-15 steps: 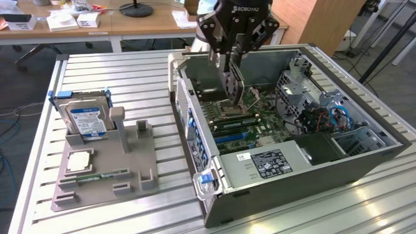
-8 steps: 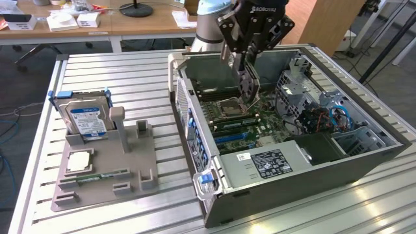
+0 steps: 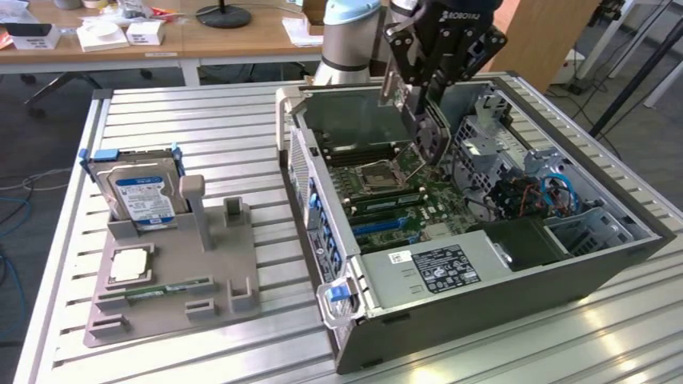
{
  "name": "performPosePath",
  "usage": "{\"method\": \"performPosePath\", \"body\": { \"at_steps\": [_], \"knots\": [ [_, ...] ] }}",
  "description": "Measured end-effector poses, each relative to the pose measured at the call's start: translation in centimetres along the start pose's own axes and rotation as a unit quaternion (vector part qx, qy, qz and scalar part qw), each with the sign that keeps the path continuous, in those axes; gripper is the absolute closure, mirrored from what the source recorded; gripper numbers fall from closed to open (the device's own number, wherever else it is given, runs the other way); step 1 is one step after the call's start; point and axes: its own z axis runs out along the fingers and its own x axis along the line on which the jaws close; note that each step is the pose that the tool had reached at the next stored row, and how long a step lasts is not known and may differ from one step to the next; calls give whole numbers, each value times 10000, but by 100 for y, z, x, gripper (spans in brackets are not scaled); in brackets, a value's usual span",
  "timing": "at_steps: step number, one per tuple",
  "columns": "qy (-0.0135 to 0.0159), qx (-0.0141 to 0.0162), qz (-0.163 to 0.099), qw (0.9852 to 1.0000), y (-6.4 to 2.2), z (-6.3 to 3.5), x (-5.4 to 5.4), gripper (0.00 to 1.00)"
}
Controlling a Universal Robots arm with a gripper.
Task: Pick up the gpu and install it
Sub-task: 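Pick up the gpu and move the gpu toward the slot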
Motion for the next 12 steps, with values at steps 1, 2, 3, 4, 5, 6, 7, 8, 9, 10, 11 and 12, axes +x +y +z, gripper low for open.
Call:
{"method": "performPosePath", "body": {
  "at_steps": [1,2,3,4,5,6,7,8,9,10,11,12],
  "knots": [
    [0,0,0,10000,1,1,-27,74],
    [0,0,1,10000,2,1,-54,74],
    [0,0,1,10000,3,2,-87,74],
    [0,0,0,10000,5,2,-121,74],
    [0,1,0,10000,6,3,-153,74],
    [0,0,0,10000,7,4,-183,74],
    [0,0,0,10000,9,4,-214,74],
    [0,0,1,10000,10,5,-245,74],
    [0,0,0,10000,11,5,-274,74],
    [0,0,0,10000,12,6,-298,74],
    [0,0,0,10000,12,6,-319,74],
    [0,0,0,10000,13,7,-335,74]
  ]
}}
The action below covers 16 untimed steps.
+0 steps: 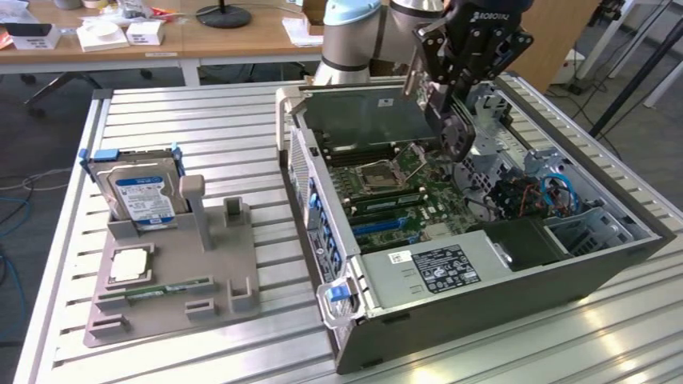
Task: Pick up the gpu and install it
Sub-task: 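Pick up the gpu and move the gpu toward the slot, then insert the gpu into the slot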
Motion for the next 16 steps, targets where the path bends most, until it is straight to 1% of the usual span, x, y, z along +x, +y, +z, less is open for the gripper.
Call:
{"method": "performPosePath", "body": {
  "at_steps": [6,16],
  "knots": [
    [3,-1,-62,10000,3,2,-63,74],
    [3,-1,-71,10000,3,2,-65,74]
  ]
}}
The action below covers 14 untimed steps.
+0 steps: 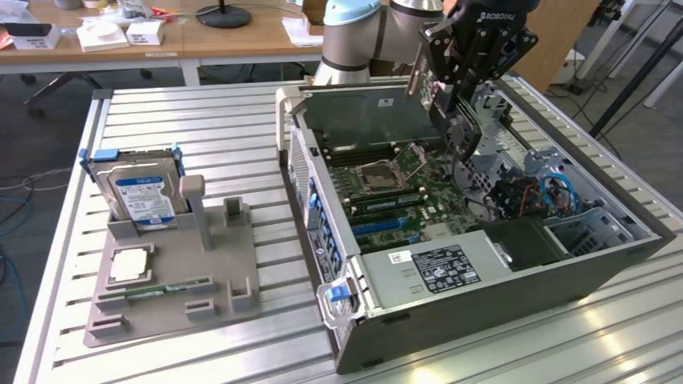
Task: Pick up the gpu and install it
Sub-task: 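Insert the gpu into the slot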
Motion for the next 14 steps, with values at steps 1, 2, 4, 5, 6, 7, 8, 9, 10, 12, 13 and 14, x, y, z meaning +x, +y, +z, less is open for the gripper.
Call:
{"method": "performPosePath", "body": {
  "at_steps": [1,2,4,5,6,7,8,9,10,12,13,14],
  "knots": [
    [0,0,0,10000,0,0,0,74],
    [0,0,0,10000,0,0,0,74],
    [0,0,-6,10000,0,0,0,74],
    [1,0,-17,10000,0,0,0,74],
    [2,0,-39,10000,0,0,0,74],
    [4,-1,-70,10000,0,0,0,74],
    [6,-2,-110,9999,0,0,0,74],
    [8,-2,-155,9999,0,0,0,74],
    [11,-3,-219,9998,0,0,0,74],
    [18,-6,-350,9994,0,1,0,74],
    [21,-8,-424,9991,0,3,0,74],
    [25,-9,-501,9987,0,4,0,74]
  ]
}}
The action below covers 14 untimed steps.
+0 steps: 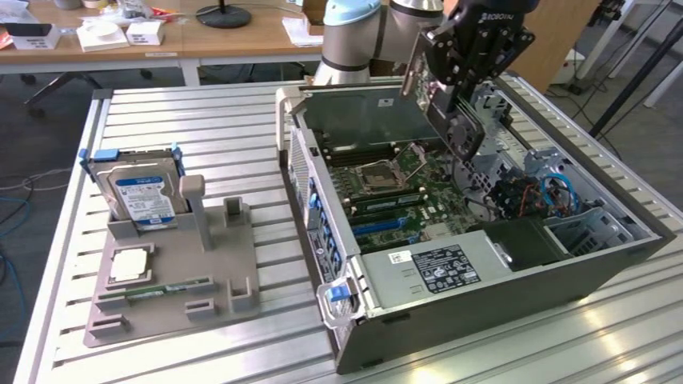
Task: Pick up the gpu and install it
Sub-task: 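Insert the gpu into the slot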
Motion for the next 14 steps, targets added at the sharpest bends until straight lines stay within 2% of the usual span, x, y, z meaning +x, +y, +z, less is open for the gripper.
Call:
{"method": "performPosePath", "body": {
  "at_steps": [4,7,11,14],
  "knots": [
    [18,-6,-342,9994,0,4,0,74],
    [31,-11,-611,9981,-1,7,0,74],
    [49,-17,-975,9952,0,11,0,74],
    [63,-22,-1242,9922,-1,14,0,74]
  ]
}}
